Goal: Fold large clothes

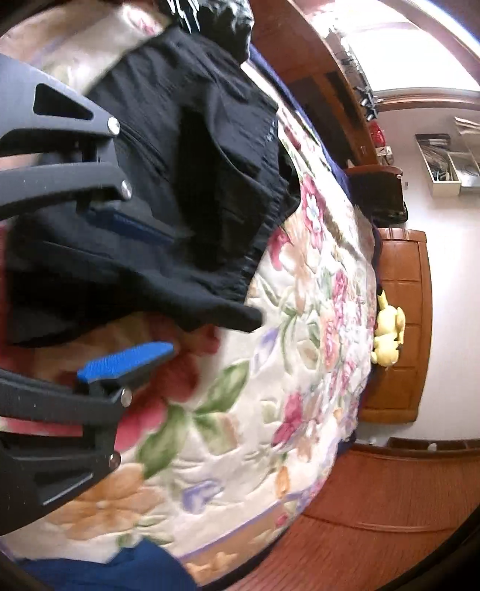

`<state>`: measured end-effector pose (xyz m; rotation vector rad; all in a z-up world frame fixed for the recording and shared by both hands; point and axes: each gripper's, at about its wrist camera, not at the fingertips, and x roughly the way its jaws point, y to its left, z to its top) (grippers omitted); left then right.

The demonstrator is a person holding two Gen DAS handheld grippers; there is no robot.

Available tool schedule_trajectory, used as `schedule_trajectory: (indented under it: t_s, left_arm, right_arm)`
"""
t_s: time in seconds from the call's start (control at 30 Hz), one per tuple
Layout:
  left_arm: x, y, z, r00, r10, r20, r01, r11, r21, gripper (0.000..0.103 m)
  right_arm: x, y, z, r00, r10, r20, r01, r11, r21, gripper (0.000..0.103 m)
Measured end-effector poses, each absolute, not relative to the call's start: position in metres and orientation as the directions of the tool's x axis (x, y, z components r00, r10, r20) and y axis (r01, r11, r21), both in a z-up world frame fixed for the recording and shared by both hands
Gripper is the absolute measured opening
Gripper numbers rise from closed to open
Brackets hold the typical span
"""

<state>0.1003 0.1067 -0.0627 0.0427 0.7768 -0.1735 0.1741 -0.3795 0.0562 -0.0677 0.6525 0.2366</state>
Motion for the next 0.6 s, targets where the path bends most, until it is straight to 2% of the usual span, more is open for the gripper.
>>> schedule_trajectory:
  t_s: [0.2, 0.37, 0.47, 0.6]
  left_arm:
    - [0.101, 0.106, -0.067, 0.678, -0.149, -0.719, 0.174, 0.984, -0.039, 0.037]
    - [0.103, 0.105, -0.072, 0.661, -0.145, -0.737, 0.175, 0.984, -0.036, 0.037]
    - [0.102, 0.105, -0.073, 0.657, -0.152, -0.738, 0.178, 0.983, -0.044, 0.037]
    - [0.102, 0.108, -0.072, 0.651, -0.199, -0.733, 0.199, 0.976, -0.088, 0.035]
  right_arm:
    - [0.134, -0.375, 0.034, 0.715, 0.234, -0.659, -0.283, 0.959, 0.033, 0.06]
    - [0.142, -0.37, 0.013, 0.674, 0.225, -0.704, -0.298, 0.954, 0.02, 0.063]
    - [0.158, -0.365, -0.001, 0.617, 0.211, -0.758, -0.308, 0.951, 0.015, 0.07]
    - [0.163, -0.358, -0.004, 0.618, 0.197, -0.761, -0.308, 0.951, -0.004, 0.073]
